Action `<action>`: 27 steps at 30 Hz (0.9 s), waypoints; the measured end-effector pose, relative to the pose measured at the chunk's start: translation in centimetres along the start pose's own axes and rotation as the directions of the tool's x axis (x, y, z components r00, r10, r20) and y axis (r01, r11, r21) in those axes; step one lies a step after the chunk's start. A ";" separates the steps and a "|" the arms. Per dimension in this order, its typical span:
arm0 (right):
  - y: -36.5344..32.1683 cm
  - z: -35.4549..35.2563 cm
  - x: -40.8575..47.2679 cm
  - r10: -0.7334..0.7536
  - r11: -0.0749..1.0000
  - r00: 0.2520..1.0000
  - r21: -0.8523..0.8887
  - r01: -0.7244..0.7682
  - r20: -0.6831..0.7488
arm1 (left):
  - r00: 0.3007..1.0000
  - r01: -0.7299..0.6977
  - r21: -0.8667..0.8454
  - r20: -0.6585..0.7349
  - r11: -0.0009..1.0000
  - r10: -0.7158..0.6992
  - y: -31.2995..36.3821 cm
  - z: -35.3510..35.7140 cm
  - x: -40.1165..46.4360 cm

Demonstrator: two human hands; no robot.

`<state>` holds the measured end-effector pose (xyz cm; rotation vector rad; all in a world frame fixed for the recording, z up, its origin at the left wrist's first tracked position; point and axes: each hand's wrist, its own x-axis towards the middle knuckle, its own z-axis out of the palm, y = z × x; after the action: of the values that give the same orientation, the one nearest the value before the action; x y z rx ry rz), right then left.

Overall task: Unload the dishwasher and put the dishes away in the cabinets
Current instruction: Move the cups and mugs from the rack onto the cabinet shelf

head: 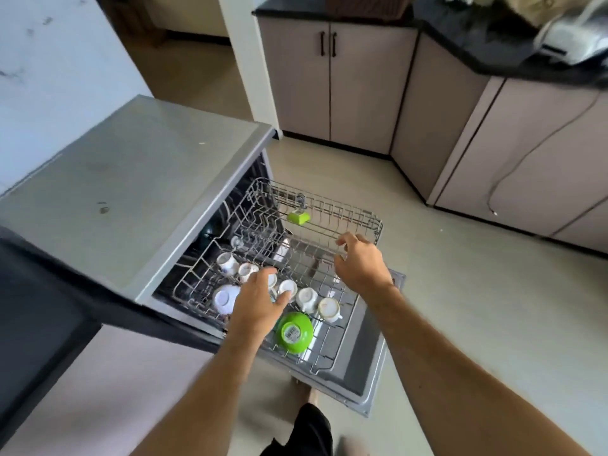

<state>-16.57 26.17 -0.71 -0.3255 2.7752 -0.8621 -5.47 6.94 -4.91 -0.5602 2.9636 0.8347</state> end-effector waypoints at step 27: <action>10.6 23.2 4.2 0.301 0.949 0.841 -0.223 -0.220 0.449 | 0.937 -0.009 0.192 0.346 0.981 -0.059 -7.2 20.1 9.2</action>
<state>-15.82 21.30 -26.07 -0.1496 2.3491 -0.4137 -13.31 8.36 -26.72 -0.3903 2.6622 0.5670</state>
